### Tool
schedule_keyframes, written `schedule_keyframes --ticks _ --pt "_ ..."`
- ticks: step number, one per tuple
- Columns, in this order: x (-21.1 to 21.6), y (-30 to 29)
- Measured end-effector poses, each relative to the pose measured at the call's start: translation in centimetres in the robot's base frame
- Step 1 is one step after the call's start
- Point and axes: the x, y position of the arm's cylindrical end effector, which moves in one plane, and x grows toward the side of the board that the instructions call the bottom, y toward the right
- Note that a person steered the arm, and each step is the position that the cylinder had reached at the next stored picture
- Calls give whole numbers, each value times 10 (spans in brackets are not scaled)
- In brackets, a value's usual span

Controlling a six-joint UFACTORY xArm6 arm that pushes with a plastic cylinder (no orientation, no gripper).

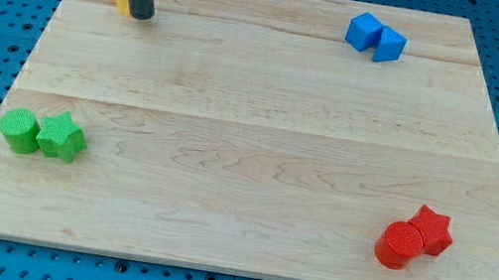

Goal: Move the blue blocks towards the top center

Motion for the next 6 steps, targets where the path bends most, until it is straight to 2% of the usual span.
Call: schedule_keyframes --ticks 1,2,3,4,5,6 --pt "22 83" --pt "65 218" --pt "63 345" --pt "28 364" --pt "-4 355" --pt "-31 311"
